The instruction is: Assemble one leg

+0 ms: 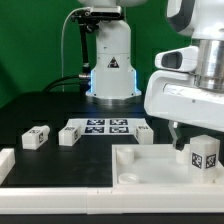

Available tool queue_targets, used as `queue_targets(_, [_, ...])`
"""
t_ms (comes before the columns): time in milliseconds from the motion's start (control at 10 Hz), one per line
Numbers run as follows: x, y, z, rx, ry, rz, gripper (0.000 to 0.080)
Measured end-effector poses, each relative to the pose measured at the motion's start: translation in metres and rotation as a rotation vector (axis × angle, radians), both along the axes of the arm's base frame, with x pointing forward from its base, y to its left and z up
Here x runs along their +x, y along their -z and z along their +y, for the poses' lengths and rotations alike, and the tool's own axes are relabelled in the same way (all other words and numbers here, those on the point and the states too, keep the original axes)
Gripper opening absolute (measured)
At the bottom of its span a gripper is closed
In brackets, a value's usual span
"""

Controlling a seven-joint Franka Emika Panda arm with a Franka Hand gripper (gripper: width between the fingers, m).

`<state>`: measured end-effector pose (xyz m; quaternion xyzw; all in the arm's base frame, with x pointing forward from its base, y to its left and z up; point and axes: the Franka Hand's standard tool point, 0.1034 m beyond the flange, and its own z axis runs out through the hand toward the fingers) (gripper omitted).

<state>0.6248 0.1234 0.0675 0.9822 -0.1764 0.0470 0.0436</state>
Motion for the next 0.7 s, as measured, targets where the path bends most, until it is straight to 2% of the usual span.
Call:
queue_targets(400, [0.003,-0.004,-0.005,-0.025,-0.397,0.031,0.0649])
queue_targets(700, [0.005,-0.004,-0.013,-0.065,-0.706,0.065,0.0649])
